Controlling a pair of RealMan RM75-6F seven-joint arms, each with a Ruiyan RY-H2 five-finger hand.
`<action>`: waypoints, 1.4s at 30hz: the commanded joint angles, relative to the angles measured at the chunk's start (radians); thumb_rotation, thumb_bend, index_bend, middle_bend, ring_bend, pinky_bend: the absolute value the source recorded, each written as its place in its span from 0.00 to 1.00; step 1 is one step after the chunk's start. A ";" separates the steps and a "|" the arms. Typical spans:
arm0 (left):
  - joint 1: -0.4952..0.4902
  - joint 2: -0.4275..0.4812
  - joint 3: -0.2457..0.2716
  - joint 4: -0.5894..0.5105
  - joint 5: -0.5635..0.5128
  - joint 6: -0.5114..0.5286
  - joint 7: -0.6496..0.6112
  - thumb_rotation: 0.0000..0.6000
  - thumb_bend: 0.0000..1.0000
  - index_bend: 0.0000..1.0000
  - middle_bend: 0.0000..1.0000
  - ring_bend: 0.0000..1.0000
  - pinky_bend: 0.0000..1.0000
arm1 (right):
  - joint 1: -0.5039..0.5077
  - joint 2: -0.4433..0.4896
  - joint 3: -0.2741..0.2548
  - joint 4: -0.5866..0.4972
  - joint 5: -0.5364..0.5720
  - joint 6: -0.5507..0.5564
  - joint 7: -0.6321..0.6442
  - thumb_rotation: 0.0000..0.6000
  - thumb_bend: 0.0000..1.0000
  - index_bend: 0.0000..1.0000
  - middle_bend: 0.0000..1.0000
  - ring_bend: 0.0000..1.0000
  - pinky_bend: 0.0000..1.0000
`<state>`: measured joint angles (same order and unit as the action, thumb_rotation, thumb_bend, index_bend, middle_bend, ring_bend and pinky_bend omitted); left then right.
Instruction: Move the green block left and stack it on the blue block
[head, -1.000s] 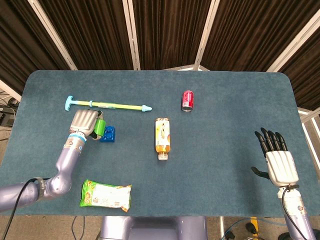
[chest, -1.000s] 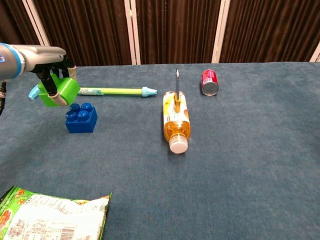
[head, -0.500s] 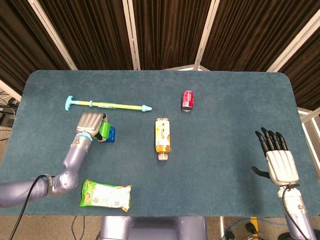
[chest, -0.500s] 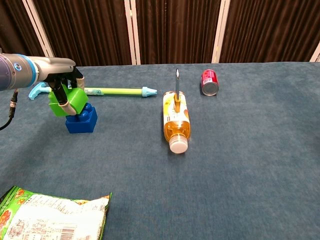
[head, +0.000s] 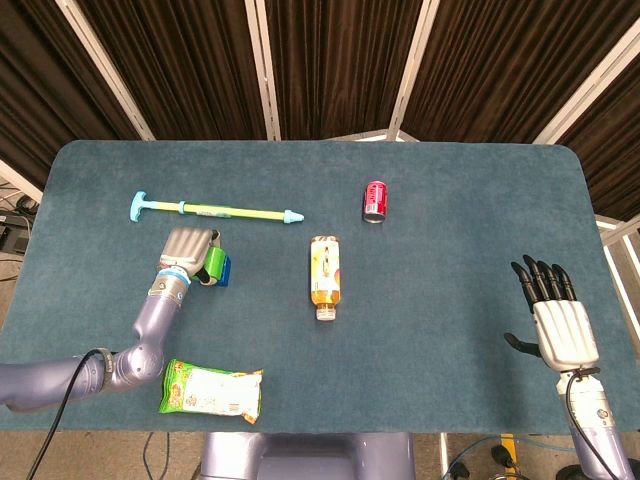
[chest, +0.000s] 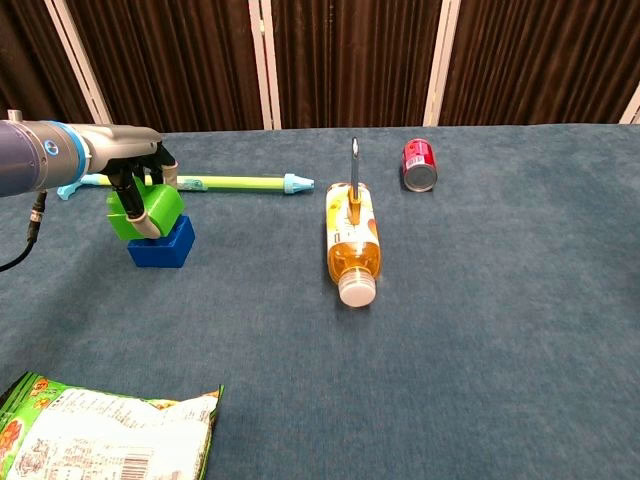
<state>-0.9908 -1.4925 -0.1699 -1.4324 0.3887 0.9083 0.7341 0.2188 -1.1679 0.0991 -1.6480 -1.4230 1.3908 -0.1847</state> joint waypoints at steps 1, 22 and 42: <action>-0.003 -0.007 0.005 0.011 -0.003 -0.006 -0.004 1.00 0.16 0.56 0.57 0.48 0.43 | 0.000 -0.001 0.000 0.001 0.000 -0.001 -0.001 1.00 0.00 0.00 0.00 0.00 0.00; -0.018 -0.049 0.031 0.077 -0.008 -0.022 -0.007 1.00 0.16 0.56 0.57 0.48 0.43 | 0.000 -0.002 0.006 0.007 0.005 -0.009 0.002 1.00 0.00 0.00 0.00 0.00 0.00; 0.031 0.073 0.034 -0.060 0.060 0.014 -0.080 1.00 0.06 0.00 0.00 0.00 0.00 | -0.003 0.001 0.004 -0.001 -0.006 -0.006 0.002 1.00 0.00 0.00 0.00 0.00 0.00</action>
<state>-0.9686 -1.4361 -0.1347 -1.4751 0.4418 0.9147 0.6646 0.2162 -1.1666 0.1033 -1.6493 -1.4291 1.3845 -0.1824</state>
